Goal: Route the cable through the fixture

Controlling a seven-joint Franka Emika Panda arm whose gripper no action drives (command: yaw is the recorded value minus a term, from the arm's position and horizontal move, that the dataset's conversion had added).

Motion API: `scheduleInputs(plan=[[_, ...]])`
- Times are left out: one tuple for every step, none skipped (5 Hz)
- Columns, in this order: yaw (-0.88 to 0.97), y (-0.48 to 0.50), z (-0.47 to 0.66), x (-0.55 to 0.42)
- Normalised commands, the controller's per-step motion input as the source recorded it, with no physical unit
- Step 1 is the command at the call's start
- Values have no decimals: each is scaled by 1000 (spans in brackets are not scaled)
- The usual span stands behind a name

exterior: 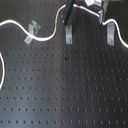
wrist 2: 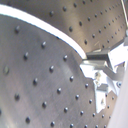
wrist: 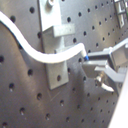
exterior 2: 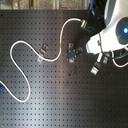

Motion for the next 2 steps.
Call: scheduleInputs(plan=[[449,-243,-2,71],[466,-49,0,-8]])
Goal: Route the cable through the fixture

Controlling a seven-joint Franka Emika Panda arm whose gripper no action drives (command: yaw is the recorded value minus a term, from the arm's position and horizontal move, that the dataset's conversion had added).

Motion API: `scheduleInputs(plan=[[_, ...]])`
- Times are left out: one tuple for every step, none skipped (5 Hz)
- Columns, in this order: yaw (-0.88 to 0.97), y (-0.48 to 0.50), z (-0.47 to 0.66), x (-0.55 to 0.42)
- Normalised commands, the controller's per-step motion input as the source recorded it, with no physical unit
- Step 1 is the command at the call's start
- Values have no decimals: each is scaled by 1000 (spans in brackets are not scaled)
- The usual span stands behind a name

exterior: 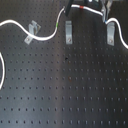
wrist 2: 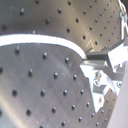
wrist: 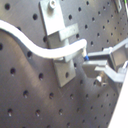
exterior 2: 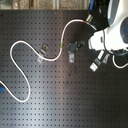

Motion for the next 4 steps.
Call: scheduleInputs(plan=[[443,194,23,-105],[400,259,73,-149],[334,250,103,-142],[146,130,217,-172]])
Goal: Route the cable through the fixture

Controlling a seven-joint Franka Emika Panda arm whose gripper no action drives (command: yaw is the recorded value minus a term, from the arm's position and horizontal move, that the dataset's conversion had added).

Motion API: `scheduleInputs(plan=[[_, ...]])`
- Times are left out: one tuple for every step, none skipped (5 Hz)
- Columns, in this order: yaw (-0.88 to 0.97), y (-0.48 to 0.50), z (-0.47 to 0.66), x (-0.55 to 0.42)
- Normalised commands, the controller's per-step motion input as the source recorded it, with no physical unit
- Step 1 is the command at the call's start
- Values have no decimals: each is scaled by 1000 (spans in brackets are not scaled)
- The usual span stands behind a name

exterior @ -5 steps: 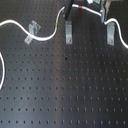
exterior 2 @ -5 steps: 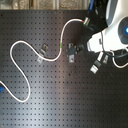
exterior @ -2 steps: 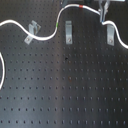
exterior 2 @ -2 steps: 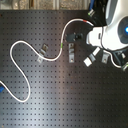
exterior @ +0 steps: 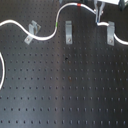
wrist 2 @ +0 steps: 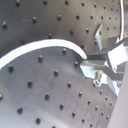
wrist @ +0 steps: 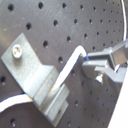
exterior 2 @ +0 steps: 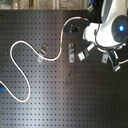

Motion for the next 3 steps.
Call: scheduleInputs(plan=[[11,62,373,-137],[0,1,84,2],[0,2,88,0]])
